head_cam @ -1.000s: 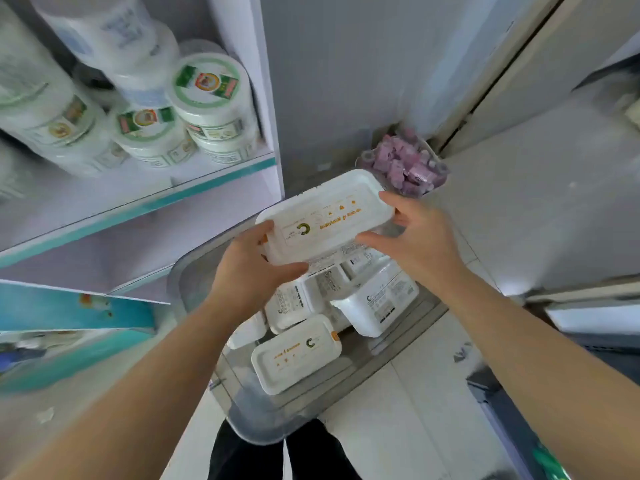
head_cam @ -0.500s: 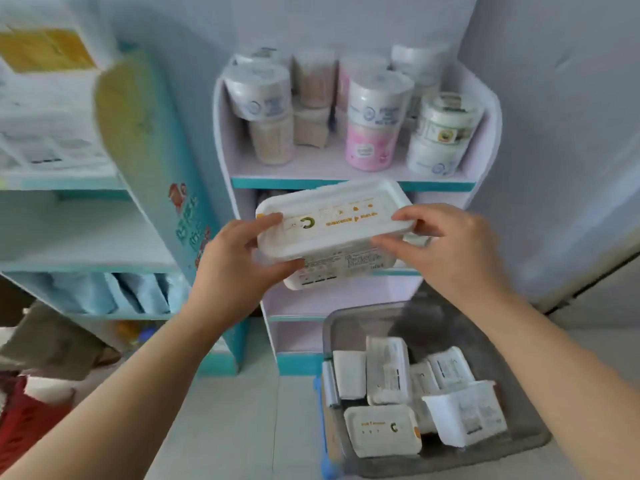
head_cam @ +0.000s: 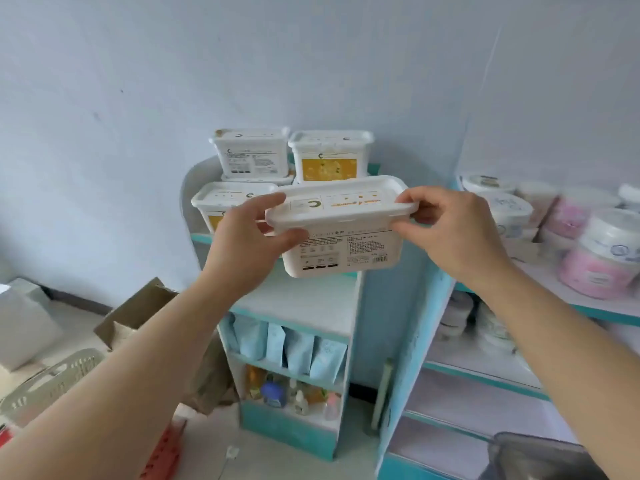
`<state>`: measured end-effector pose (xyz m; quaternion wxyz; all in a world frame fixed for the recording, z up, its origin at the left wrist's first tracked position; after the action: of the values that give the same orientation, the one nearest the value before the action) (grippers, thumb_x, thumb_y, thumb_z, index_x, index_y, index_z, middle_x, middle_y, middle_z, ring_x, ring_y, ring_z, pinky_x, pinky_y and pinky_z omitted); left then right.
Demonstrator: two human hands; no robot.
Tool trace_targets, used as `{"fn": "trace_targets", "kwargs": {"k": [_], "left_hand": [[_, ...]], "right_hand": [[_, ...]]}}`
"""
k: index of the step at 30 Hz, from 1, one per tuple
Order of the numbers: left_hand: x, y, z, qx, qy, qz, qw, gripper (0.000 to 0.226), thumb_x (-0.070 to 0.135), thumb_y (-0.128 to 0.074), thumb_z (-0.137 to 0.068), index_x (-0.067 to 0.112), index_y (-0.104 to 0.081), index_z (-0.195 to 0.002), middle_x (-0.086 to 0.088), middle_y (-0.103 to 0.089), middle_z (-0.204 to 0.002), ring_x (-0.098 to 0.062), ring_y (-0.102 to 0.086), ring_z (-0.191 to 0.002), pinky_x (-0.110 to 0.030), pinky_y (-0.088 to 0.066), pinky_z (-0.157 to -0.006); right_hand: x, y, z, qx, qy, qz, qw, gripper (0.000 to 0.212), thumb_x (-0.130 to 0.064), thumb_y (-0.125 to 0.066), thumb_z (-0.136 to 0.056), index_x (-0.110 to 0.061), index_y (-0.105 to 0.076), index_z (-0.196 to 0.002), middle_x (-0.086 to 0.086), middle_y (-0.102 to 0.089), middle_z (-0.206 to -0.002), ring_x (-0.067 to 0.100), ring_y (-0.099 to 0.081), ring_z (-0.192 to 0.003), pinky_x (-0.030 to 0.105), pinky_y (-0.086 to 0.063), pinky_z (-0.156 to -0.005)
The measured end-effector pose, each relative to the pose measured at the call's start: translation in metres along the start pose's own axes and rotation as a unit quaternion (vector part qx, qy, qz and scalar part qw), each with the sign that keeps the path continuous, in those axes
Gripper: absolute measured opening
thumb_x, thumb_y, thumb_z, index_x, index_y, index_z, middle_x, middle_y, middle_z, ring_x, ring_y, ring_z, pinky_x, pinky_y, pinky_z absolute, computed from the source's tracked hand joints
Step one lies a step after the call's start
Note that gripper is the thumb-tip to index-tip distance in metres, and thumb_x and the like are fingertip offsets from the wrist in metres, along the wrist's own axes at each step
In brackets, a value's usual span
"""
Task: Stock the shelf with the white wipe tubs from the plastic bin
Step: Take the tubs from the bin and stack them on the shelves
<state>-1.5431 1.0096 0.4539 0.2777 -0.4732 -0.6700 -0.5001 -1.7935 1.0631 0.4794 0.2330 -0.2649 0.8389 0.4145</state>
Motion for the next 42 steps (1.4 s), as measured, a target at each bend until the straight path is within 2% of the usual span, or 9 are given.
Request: {"fn": "trace_targets", "kwargs": {"k": [3,11,16,25,28,32,36,39,42], "left_hand": [[-0.016,0.035,-0.032,0.020,0.011,-0.004,1.000,0.060,0.023,-0.078,-0.077,0.024,-0.054,-0.132,0.006,-0.063,-0.114,-0.009,-0.064,-0.096,-0.013,-0.045,-0.076],[-0.059,0.088,-0.120,0.068,0.014,-0.055,0.996,0.054,0.019,-0.072,-0.083,0.017,-0.053,-0.134,-0.002,-0.063,-0.120,-0.018,-0.064,-0.103,-0.036,-0.051,-0.093],[-0.085,0.102,-0.170,0.089,0.026,-0.097,0.991,0.053,0.020,-0.070,-0.085,0.012,-0.053,-0.134,-0.005,-0.064,-0.116,-0.020,-0.062,-0.101,-0.033,-0.049,-0.091],[-0.141,0.101,-0.219,0.056,0.066,-0.094,0.992,0.061,0.020,-0.074,-0.082,0.010,-0.049,-0.137,-0.009,-0.064,-0.118,-0.022,-0.061,-0.101,-0.029,-0.046,-0.087],[-0.152,0.106,-0.233,0.036,0.052,-0.103,0.993,0.063,0.021,-0.075,-0.081,0.009,-0.049,-0.137,-0.007,-0.062,-0.123,-0.020,-0.059,-0.105,-0.030,-0.044,-0.095],[-0.160,0.110,-0.247,-0.007,0.027,-0.124,0.992,0.065,0.021,-0.076,-0.080,0.010,-0.049,-0.138,-0.003,-0.059,-0.130,-0.014,-0.055,-0.102,-0.021,-0.037,-0.089],[-0.170,0.113,-0.252,-0.032,0.013,-0.117,0.993,0.066,0.026,-0.078,-0.078,0.012,-0.051,-0.137,-0.002,-0.061,-0.125,-0.017,-0.059,-0.104,-0.024,-0.042,-0.089],[-0.171,0.112,-0.247,-0.045,-0.012,-0.123,0.991,0.065,0.028,-0.074,-0.081,0.012,-0.048,-0.138,-0.005,-0.058,-0.129,-0.023,-0.058,-0.112,-0.034,-0.045,-0.098],[-0.166,0.112,-0.239,-0.045,-0.056,-0.185,0.980,0.065,0.032,-0.070,-0.085,0.013,-0.044,-0.141,-0.008,-0.045,-0.142,-0.027,-0.044,-0.129,-0.033,-0.034,-0.105]], "right_hand": [[-0.026,-0.035,-0.037,-0.011,0.009,-0.016,1.000,0.026,-0.013,-0.079,-0.071,-0.023,-0.071,-0.093,-0.007,-0.069,-0.078,0.016,-0.068,-0.077,0.027,-0.053,-0.082],[-0.058,-0.122,-0.132,-0.034,0.056,-0.026,0.997,0.016,-0.015,-0.076,-0.071,-0.024,-0.072,-0.084,-0.007,-0.069,-0.075,0.014,-0.067,-0.077,0.029,-0.055,-0.077],[-0.054,-0.170,-0.178,-0.049,0.061,-0.006,0.997,0.013,-0.017,-0.076,-0.072,-0.020,-0.072,-0.085,-0.002,-0.070,-0.075,0.016,-0.065,-0.071,0.034,-0.056,-0.073],[-0.043,-0.232,-0.205,-0.070,0.061,0.050,0.994,0.017,-0.025,-0.076,-0.073,-0.024,-0.071,-0.090,-0.005,-0.070,-0.079,0.015,-0.065,-0.076,0.038,-0.056,-0.074],[-0.050,-0.240,-0.205,-0.058,0.060,0.086,0.993,0.020,-0.029,-0.074,-0.076,-0.023,-0.071,-0.094,-0.004,-0.071,-0.081,0.015,-0.065,-0.075,0.037,-0.056,-0.074],[-0.056,-0.248,-0.196,-0.041,0.052,0.158,0.985,0.026,-0.038,-0.072,-0.077,-0.024,-0.069,-0.099,-0.002,-0.072,-0.082,0.017,-0.064,-0.077,0.035,-0.055,-0.072],[-0.060,-0.253,-0.183,-0.025,0.038,0.180,0.983,0.022,-0.037,-0.071,-0.078,-0.024,-0.068,-0.096,-0.005,-0.069,-0.076,0.015,-0.063,-0.071,0.032,-0.054,-0.066],[-0.065,-0.252,-0.176,-0.018,0.027,0.196,0.980,0.026,-0.036,-0.071,-0.080,-0.021,-0.067,-0.100,-0.003,-0.070,-0.081,0.016,-0.063,-0.071,0.033,-0.054,-0.066],[-0.068,-0.251,-0.167,-0.029,0.013,0.220,0.975,0.041,-0.038,-0.069,-0.082,-0.020,-0.062,-0.118,0.000,-0.070,-0.098,0.017,-0.064,-0.084,0.030,-0.053,-0.071]]}}
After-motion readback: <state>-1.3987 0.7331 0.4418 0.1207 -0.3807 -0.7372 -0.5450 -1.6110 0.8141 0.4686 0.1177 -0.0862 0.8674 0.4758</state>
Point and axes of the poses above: each hand's wrist, its own z-axis away from the middle knuckle, its own y-axis out of the back of the hand, x = y × z, the point moved 6 cm from there along -z, towards the middle knuckle
